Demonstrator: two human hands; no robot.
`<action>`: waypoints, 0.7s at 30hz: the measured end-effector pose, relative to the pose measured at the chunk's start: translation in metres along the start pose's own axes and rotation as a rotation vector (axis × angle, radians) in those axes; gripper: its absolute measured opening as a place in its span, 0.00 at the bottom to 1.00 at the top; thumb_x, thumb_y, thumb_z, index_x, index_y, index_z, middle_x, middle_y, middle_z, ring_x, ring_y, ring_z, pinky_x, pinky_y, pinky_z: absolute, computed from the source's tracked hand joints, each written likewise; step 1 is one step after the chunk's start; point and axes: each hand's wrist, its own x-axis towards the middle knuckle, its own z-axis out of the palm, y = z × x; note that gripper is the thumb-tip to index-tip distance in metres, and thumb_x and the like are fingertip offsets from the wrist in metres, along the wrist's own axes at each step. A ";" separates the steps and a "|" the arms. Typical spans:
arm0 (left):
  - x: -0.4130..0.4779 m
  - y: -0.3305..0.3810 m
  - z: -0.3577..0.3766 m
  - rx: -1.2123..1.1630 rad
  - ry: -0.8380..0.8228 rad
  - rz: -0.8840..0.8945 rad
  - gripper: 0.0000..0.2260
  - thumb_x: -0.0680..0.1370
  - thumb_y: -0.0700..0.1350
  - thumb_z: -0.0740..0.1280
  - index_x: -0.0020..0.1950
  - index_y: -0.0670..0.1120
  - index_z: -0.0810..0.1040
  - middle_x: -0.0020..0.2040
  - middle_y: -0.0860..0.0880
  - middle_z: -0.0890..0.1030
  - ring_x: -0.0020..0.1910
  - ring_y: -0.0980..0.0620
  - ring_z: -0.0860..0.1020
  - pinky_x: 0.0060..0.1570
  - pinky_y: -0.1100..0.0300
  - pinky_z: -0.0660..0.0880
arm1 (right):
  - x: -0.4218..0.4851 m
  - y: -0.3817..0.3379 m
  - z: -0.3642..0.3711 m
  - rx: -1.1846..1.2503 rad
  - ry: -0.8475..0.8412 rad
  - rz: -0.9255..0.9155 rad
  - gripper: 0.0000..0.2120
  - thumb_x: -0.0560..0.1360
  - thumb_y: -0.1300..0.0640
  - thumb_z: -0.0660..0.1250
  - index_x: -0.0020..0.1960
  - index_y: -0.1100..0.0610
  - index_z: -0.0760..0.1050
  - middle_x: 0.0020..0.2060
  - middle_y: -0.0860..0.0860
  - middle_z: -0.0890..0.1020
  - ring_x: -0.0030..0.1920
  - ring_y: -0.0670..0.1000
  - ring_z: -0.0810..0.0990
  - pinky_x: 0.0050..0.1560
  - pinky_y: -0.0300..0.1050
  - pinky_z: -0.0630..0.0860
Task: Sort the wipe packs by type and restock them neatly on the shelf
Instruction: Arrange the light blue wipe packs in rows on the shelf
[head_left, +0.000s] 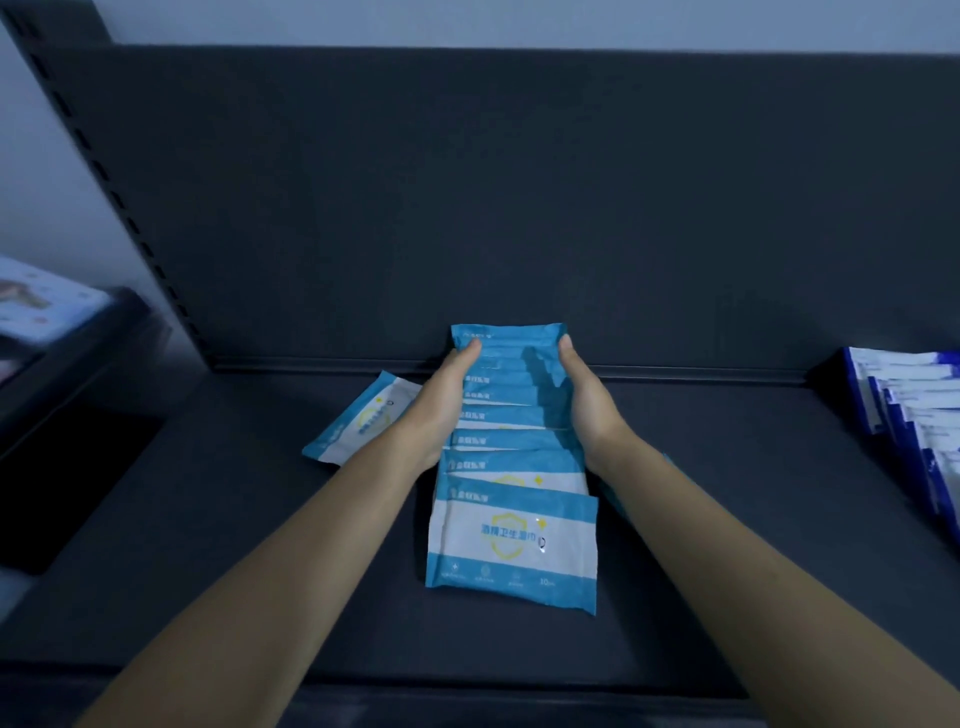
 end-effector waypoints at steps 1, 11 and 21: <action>-0.002 0.001 0.000 0.000 0.002 0.011 0.22 0.80 0.61 0.57 0.69 0.53 0.72 0.62 0.50 0.79 0.59 0.49 0.79 0.62 0.49 0.73 | 0.001 0.000 -0.002 -0.019 0.005 0.002 0.41 0.58 0.20 0.63 0.65 0.41 0.73 0.61 0.46 0.79 0.60 0.52 0.79 0.65 0.57 0.71; -0.059 -0.013 -0.003 1.227 0.097 0.393 0.35 0.79 0.64 0.52 0.79 0.50 0.42 0.78 0.55 0.40 0.76 0.58 0.38 0.74 0.57 0.43 | -0.052 0.002 0.006 -0.434 0.197 -0.235 0.32 0.81 0.44 0.54 0.79 0.55 0.47 0.77 0.49 0.56 0.76 0.49 0.56 0.74 0.45 0.54; -0.083 -0.031 -0.002 1.419 0.142 0.515 0.33 0.79 0.65 0.45 0.79 0.48 0.46 0.79 0.51 0.40 0.76 0.56 0.35 0.74 0.54 0.36 | -0.065 0.018 0.015 -0.427 0.233 -0.273 0.29 0.82 0.44 0.50 0.78 0.56 0.50 0.76 0.49 0.58 0.76 0.48 0.56 0.73 0.40 0.52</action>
